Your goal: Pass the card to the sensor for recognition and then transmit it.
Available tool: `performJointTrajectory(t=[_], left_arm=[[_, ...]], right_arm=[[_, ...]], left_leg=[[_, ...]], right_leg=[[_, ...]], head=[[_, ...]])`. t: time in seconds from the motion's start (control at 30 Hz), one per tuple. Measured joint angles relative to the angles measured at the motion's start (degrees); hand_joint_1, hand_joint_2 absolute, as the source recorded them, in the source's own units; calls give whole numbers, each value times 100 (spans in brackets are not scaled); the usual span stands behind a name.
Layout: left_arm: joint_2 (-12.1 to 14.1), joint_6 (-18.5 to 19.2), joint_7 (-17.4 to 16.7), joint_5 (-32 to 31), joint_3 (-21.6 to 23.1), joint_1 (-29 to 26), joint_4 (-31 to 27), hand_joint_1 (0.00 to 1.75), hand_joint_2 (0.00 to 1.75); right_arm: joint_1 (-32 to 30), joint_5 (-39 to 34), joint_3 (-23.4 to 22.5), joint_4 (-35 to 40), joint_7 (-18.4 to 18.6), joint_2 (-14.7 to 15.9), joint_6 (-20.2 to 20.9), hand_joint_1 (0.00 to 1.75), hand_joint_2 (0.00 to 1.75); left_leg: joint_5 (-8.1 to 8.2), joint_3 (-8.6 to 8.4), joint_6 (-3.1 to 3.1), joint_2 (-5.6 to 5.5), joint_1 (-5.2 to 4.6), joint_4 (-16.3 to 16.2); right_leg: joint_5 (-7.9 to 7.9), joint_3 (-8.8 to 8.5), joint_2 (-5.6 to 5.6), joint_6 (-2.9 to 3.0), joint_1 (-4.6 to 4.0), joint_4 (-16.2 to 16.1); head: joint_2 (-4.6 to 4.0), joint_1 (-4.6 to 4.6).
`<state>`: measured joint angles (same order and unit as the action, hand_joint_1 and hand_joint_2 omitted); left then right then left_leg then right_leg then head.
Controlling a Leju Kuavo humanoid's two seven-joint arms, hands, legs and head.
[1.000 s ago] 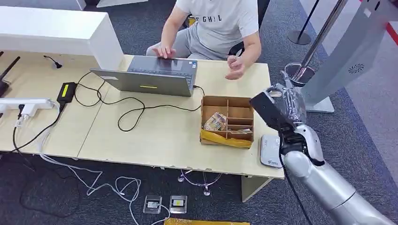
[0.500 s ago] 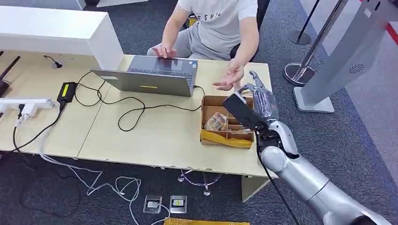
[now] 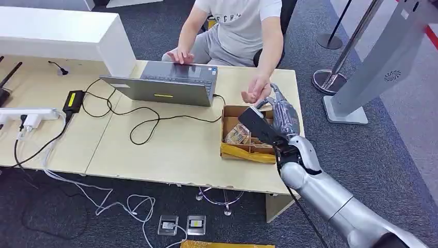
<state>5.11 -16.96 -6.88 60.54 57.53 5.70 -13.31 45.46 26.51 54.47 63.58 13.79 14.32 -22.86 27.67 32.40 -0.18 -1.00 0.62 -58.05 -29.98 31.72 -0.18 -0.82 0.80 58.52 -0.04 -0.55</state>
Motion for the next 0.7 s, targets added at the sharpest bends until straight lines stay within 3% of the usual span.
performJointTrajectory(t=[0.07,0.1,0.13,0.7], left_arm=[[0,-4,0,0,0,0,0,0,0],[0,-4,0,0,2,0,0,0,0],[0,-7,0,2,2,0,0,0,0],[-2,-76,-9,79,7,0,0,0,0]], right_arm=[[13,35,26,-44,11,0,-22,175,175],[22,44,42,-68,15,0,-24,42,175],[26,44,50,-92,20,0,-26,0,175],[34,630,181,-302,352,4,-74,0,175]], left_leg=[[0,0,0,0,0,0],[0,0,0,0,0,0],[0,0,0,0,0,0],[0,-2,0,1,0,0]], right_leg=[[0,0,0,0,0,0],[0,0,0,0,0,0],[0,0,0,0,0,0],[0,0,1,0,0,0]], head=[[0,0],[0,0],[0,0],[0,0]])
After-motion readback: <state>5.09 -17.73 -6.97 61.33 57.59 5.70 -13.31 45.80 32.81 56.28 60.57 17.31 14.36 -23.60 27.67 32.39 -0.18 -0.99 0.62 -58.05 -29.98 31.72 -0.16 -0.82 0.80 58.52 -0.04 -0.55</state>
